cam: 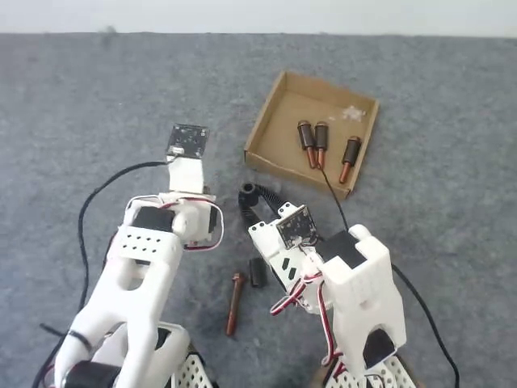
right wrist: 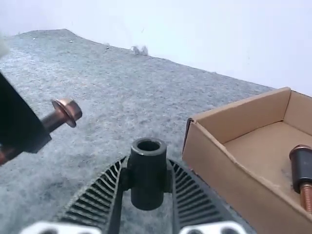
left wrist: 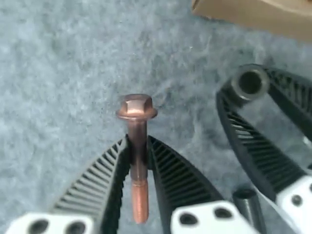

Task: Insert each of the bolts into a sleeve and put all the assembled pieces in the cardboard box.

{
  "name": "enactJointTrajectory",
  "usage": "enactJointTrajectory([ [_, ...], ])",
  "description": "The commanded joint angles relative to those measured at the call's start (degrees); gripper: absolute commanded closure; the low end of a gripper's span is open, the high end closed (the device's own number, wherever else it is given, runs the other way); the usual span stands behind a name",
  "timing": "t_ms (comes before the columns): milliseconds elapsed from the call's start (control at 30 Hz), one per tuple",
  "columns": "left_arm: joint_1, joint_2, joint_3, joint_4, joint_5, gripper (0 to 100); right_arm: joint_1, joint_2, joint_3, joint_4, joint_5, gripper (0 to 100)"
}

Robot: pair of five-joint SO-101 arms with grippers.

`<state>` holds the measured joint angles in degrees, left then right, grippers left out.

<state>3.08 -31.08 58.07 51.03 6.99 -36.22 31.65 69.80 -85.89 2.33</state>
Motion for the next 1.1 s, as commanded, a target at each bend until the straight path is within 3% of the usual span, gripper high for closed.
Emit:
enactJointTrajectory([
  [0, -1.9, 5.2, -6.1, 0.0, 0.8, 97, 0.6, -3.5, 0.2, 0.1, -0.7, 99.2],
  [133, -4.6, 18.4, -13.5, 0.4, 0.7, 89, 0.7, -3.5, 0.2, 0.1, -0.7, 99.2],
  [233, -7.3, 23.7, -19.7, 4.0, 0.6, 89, 0.7, -3.5, 0.2, 0.1, -0.7, 99.2],
  [500, -7.5, 26.0, -23.4, 7.9, 0.5, 89, 0.7, -3.5, 0.2, 0.1, -0.7, 99.2],
  [767, -1.4, 26.7, -23.4, 7.1, -1.0, 89, 0.7, -3.5, 0.2, 0.2, -0.7, 99.2],
  [1067, -4.0, 39.8, -33.9, 9.4, -1.1, 89, 0.7, -3.5, 0.2, 0.2, -0.7, 99.2],
])
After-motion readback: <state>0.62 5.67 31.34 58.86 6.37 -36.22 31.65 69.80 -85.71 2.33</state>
